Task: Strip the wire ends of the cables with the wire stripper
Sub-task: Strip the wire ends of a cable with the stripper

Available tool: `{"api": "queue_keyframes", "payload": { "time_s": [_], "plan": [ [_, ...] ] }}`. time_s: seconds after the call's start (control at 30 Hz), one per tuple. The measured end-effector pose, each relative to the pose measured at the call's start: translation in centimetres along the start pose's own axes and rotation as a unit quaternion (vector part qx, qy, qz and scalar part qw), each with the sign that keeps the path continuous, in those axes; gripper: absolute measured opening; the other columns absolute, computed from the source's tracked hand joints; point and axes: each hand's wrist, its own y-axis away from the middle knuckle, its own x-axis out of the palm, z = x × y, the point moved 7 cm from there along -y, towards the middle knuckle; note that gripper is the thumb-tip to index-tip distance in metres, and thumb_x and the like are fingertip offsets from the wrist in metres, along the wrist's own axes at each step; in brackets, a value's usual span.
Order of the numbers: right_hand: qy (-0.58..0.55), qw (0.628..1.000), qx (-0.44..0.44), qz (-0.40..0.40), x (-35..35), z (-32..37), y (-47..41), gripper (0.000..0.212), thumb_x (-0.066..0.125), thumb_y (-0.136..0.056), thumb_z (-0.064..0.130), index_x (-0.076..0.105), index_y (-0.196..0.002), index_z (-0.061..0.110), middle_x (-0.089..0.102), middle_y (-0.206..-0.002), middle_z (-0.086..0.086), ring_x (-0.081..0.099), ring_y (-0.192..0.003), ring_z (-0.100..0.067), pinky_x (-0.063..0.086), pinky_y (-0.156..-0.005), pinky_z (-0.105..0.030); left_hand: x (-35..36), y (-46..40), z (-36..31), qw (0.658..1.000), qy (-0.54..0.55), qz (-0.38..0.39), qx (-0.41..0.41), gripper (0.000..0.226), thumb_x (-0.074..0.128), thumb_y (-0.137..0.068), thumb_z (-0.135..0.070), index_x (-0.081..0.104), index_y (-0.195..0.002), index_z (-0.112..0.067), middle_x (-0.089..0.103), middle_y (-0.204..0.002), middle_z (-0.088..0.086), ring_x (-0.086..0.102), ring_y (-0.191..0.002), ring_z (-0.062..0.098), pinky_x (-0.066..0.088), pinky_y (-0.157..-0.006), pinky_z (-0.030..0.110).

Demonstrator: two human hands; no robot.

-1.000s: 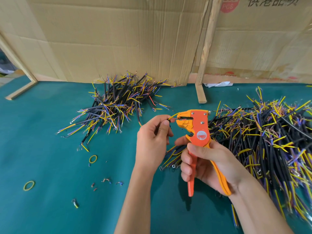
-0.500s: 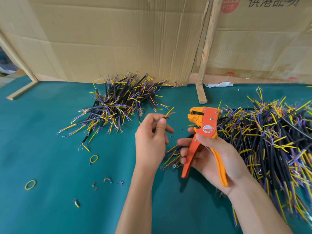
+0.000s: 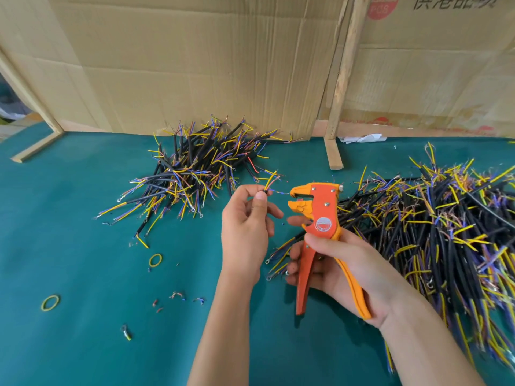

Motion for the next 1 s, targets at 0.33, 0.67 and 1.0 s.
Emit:
{"api": "queue_keyframes", "payload": {
  "time_s": [0.33, 0.67, 1.0],
  "plan": [
    [0.026, 0.999, -0.031, 0.010, 0.5, -0.1, -0.3, 0.041, 0.077, -0.076, 0.004, 0.070, -0.116, 0.003, 0.055, -0.073, -0.016, 0.057, -0.064, -0.032, 0.055, -0.062, -0.042, 0.6, 0.1, 0.2, 0.999, -0.031, 0.039, -0.002, 0.014, 0.046, -0.105, -0.011, 0.059, -0.101, -0.007, 0.063, -0.064, -0.003, 0.040, -0.044, 0.012, 0.036, -0.048, 0.020],
    [-0.020, 0.997, -0.061, -0.046, 0.3, 0.3, -0.7, 0.019, 0.078, -0.080, 0.021, 0.063, -0.083, 0.009, 0.035, -0.055, -0.002, 0.032, -0.039, -0.014, 0.034, -0.039, -0.024, 1.3, 0.3, 0.1, 0.995, -0.069, 0.074, 0.005, 0.011, 0.055, -0.102, -0.013, 0.064, -0.097, -0.014, 0.069, -0.069, 0.002, 0.052, -0.051, 0.016, 0.041, -0.053, 0.021],
    [-0.162, 0.970, -0.167, -0.068, -3.8, 2.7, -0.1, 0.011, 0.069, -0.085, 0.012, 0.060, -0.091, 0.012, 0.053, -0.071, -0.004, 0.053, -0.059, -0.018, 0.051, -0.056, -0.029, 4.1, 1.7, 0.9, 0.965, -0.172, 0.195, -0.023, 0.026, 0.058, -0.092, 0.001, 0.075, -0.100, -0.017, 0.078, -0.087, -0.005, 0.073, -0.080, 0.009, 0.055, -0.077, 0.021]
  ]
}}
